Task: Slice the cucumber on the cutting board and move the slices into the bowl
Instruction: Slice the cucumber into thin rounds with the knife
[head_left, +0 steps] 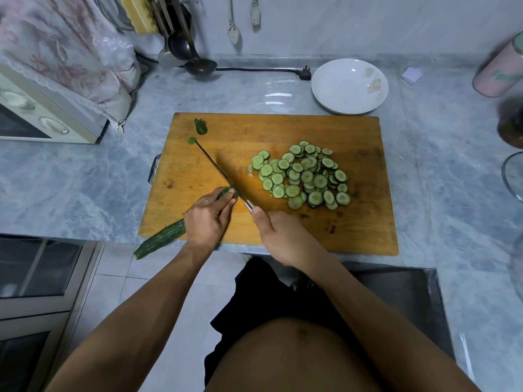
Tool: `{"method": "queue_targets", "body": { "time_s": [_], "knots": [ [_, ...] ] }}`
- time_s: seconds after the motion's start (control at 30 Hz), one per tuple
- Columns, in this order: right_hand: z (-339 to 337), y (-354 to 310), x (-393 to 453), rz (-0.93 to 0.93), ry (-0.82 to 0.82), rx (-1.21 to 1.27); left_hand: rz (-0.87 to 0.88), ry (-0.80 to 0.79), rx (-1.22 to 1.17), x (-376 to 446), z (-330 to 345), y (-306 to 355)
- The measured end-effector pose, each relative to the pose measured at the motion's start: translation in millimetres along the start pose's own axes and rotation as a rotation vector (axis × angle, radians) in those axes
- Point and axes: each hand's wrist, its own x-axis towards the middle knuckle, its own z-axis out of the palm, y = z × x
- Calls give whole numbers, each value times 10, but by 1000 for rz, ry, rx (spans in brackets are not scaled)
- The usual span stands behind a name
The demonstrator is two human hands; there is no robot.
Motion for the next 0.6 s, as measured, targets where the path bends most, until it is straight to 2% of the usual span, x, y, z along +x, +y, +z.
{"method": "queue_targets", "body": {
  "time_s": [0.37, 0.6],
  "knots": [
    [246, 12, 257, 65, 12, -15, 26, 13, 15, -3, -23, 25],
    [121, 50, 268, 57, 48, 30, -24, -7, -113, -28, -21, -10]
  ]
}}
